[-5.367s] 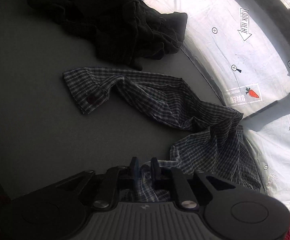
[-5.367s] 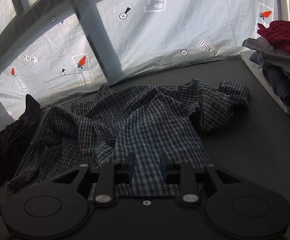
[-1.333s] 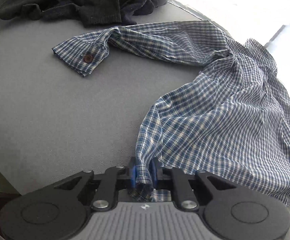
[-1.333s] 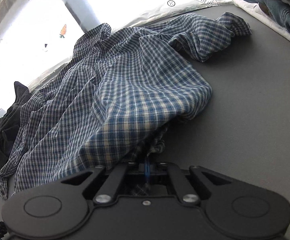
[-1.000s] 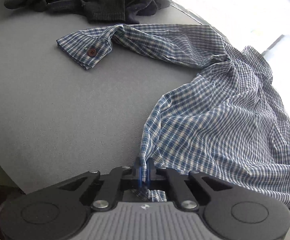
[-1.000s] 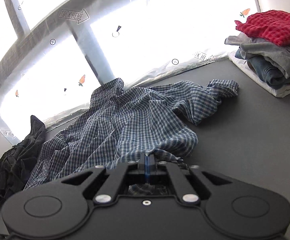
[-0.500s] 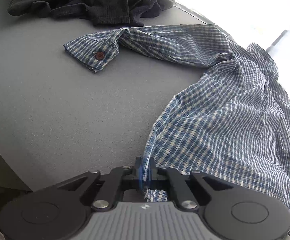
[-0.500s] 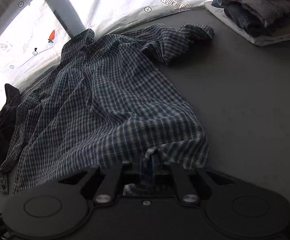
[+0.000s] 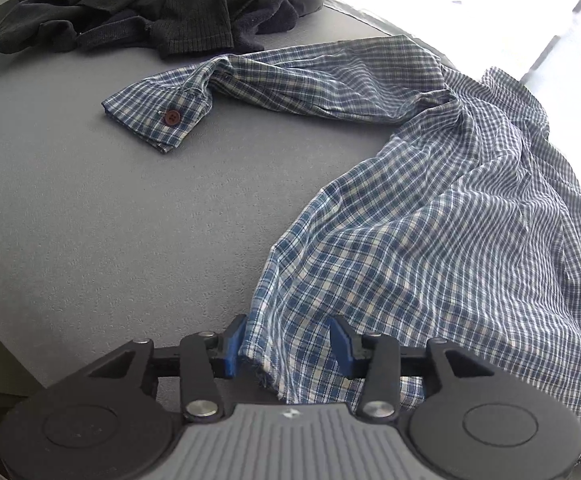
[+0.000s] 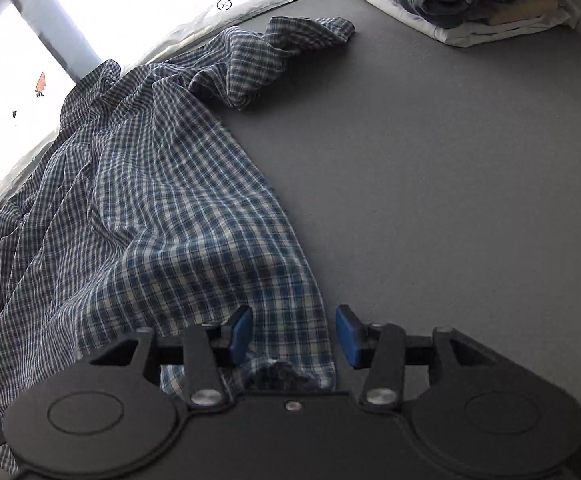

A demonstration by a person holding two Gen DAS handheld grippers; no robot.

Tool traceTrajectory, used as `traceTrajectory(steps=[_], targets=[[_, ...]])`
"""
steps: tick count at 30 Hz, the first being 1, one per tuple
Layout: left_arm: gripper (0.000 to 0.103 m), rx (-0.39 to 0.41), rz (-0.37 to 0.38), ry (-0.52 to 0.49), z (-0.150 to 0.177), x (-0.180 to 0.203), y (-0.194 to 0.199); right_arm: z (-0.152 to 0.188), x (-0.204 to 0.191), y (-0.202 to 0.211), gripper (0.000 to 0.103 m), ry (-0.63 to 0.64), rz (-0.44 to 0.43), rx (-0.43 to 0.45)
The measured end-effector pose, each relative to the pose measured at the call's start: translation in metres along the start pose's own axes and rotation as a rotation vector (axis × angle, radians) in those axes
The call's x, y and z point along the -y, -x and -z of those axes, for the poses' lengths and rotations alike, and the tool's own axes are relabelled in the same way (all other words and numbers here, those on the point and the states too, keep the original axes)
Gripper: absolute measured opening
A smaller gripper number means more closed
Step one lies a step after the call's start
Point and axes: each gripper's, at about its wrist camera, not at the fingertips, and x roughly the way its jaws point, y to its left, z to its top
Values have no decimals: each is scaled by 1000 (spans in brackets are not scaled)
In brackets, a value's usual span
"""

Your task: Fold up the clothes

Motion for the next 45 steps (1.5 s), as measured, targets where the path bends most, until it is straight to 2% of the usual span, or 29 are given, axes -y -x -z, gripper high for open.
traceTrajectory(steps=[2,3,4,5,6,10,11,15,16,19,21,23,27,30,32,33,34,35,37,41,45], targets=[[44,11,-1,4,0,0,-1,4,-2,-2,47,20,3,9],[43,18,2,15,0,-1,0,4,-4,-2,36,42,-14,5],[35,26,5,29,1,-3,0,5,-6,-2,16,66,-33,1],[9,28,14,48,1,-5,0,6,-9,1,7,92,-52,7],[2,27,26,71,0,-8,-1,7,-12,4,3,119,-72,14],[2,39,76,120,-2,-13,10,7,-23,26,1,210,-118,64],[1,50,92,129,-3,-14,18,6,-22,37,1,199,-137,84],[1,93,273,300,-11,-28,62,0,1,86,1,141,-159,162],[1,102,289,311,-12,-29,72,-1,6,98,1,126,-165,182],[1,77,237,260,-5,-29,71,4,14,104,1,184,-88,164],[2,43,193,243,6,-32,59,10,23,88,1,178,-53,106],[1,-21,141,286,21,-39,37,17,28,72,1,169,-22,60],[2,-30,50,193,32,-27,32,29,21,62,1,232,34,27],[6,-48,0,149,30,-20,24,30,15,47,3,297,115,-65],[7,-55,-31,120,28,-13,21,25,12,41,6,314,150,-94],[10,-51,-47,101,28,-8,22,21,9,40,15,321,157,-106],[22,-46,-64,78,29,-2,24,16,5,42,39,324,181,-107],[44,-41,-82,56,29,4,25,11,1,43,47,334,195,-97],[59,-23,-101,18,31,14,25,2,-6,43,50,369,198,-91],[61,-15,-118,8,37,25,19,-12,-31,28,60,504,236,-124],[65,-4,-146,0,40,32,20,-12,-51,3,79,620,231,-181]])
